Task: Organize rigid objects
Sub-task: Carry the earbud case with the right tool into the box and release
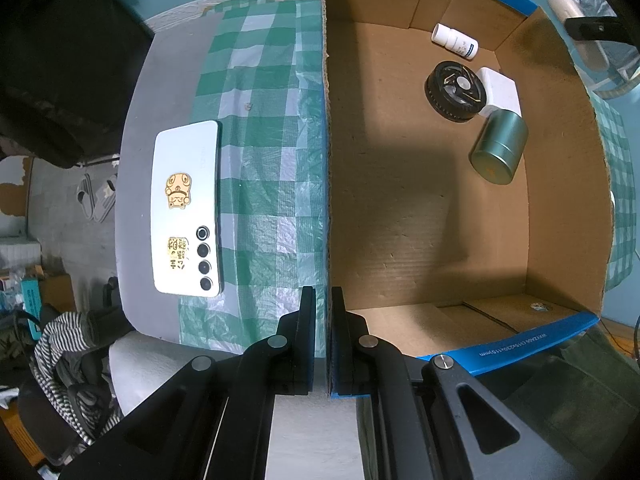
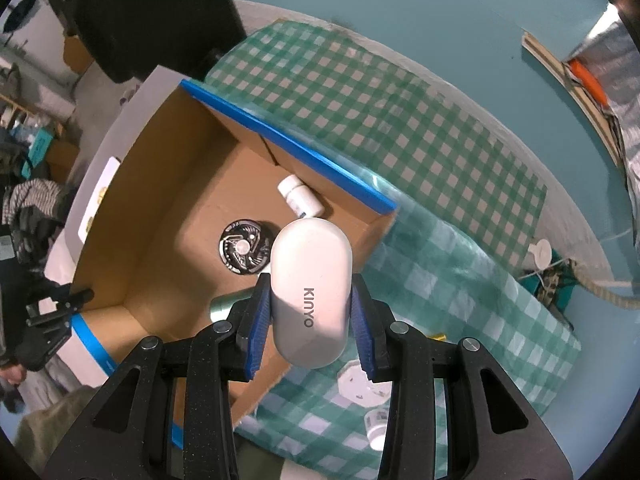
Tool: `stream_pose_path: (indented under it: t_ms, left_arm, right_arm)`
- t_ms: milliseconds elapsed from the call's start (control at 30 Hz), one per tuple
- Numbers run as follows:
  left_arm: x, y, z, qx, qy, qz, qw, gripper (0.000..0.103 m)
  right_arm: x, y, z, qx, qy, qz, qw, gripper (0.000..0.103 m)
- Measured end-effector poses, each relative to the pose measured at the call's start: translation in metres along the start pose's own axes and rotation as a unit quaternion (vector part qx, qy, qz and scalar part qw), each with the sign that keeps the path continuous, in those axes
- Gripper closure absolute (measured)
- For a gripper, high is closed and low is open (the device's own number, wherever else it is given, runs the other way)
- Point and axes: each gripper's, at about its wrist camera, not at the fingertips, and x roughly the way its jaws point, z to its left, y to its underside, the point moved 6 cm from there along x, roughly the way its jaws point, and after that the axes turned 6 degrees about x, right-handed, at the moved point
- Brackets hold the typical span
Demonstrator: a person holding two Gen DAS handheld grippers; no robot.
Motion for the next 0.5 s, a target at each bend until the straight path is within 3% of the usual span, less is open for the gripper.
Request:
stream_pose_path:
  t_ms: [500]
  left_arm:
    - [-0.001,0.002,-0.001,-0.002,0.002,-0.001,1.0000,0.097]
  right_arm:
    - [0.028,-0.014,0.017,-0.010,-0.010,0.017,1.000,0.066]
